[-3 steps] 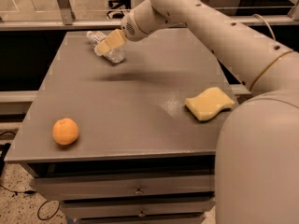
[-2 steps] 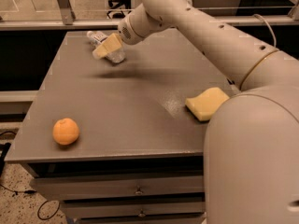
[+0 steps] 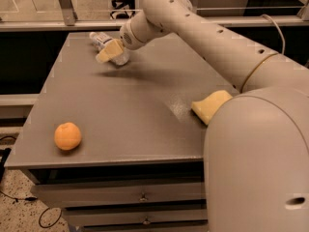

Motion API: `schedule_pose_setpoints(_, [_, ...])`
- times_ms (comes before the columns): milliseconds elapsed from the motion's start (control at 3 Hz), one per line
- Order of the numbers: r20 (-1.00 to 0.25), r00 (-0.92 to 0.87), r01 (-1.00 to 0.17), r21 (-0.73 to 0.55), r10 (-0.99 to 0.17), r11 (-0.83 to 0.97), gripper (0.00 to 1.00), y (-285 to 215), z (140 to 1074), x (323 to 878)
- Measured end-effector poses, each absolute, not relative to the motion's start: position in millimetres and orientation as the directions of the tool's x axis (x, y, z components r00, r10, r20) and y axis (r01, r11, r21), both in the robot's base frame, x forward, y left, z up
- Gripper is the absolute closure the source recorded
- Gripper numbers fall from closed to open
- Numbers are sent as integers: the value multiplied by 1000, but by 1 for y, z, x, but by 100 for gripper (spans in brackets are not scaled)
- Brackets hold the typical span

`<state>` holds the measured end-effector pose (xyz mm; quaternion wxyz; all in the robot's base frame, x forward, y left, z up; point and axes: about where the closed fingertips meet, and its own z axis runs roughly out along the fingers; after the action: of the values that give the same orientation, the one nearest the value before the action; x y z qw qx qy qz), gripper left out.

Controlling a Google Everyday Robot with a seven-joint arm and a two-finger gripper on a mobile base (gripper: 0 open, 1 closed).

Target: Move blue plastic bottle near sponge

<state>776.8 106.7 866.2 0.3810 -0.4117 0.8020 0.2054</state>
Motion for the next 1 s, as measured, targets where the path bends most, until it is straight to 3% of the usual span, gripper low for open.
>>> schedule_pose_setpoints(333, [-787,-347,-815,-17,-511,579,46,99,862,774])
schedule_pose_setpoints(1000, [-793,-287,-801,-109,-537,589,92,52,882,768])
